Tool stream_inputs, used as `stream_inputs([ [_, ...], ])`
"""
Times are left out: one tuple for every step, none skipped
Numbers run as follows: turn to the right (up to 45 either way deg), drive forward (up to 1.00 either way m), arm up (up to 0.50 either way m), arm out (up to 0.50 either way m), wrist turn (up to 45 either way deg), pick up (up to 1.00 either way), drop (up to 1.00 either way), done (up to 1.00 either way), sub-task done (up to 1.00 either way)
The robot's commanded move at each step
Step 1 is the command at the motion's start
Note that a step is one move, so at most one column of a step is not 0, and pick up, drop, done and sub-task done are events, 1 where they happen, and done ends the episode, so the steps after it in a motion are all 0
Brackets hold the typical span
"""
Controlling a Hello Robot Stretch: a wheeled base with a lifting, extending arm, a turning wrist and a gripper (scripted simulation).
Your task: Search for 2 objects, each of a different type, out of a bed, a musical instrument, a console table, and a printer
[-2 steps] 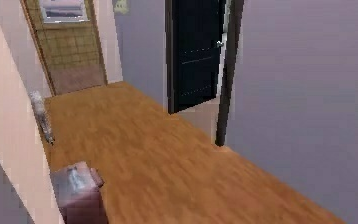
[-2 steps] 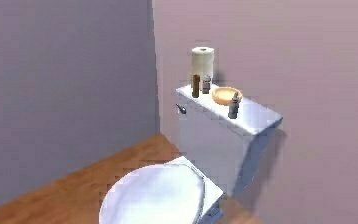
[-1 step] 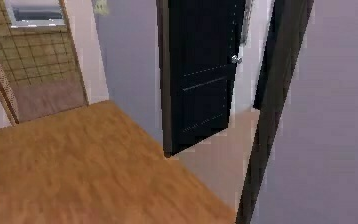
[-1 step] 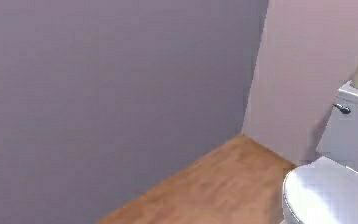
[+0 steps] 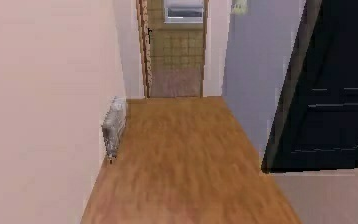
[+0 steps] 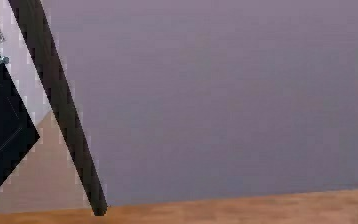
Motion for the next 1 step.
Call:
stream_inputs([
  [0.0,1.0,0.0,0.0,0.0,0.0,0.0,0.0,0.0],
])
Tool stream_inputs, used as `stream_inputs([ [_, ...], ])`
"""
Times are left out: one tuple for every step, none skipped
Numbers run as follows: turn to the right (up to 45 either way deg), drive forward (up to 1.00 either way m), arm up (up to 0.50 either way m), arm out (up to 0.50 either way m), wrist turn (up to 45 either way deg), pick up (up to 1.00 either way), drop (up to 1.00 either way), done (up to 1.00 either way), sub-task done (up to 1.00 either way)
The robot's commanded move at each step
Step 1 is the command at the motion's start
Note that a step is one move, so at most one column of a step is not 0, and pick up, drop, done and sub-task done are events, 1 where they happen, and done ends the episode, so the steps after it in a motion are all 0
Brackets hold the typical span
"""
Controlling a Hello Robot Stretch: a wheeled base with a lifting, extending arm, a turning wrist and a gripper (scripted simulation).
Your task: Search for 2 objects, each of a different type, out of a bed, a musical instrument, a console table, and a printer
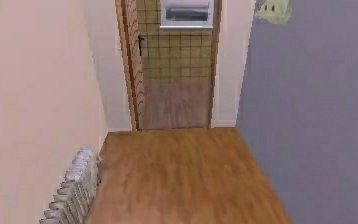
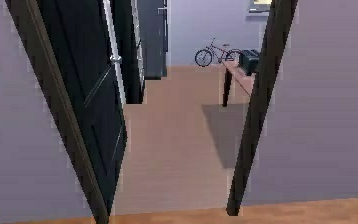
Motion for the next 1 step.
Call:
stream_inputs([
  [0.0,1.0,0.0,0.0,0.0,0.0,0.0,0.0,0.0],
])
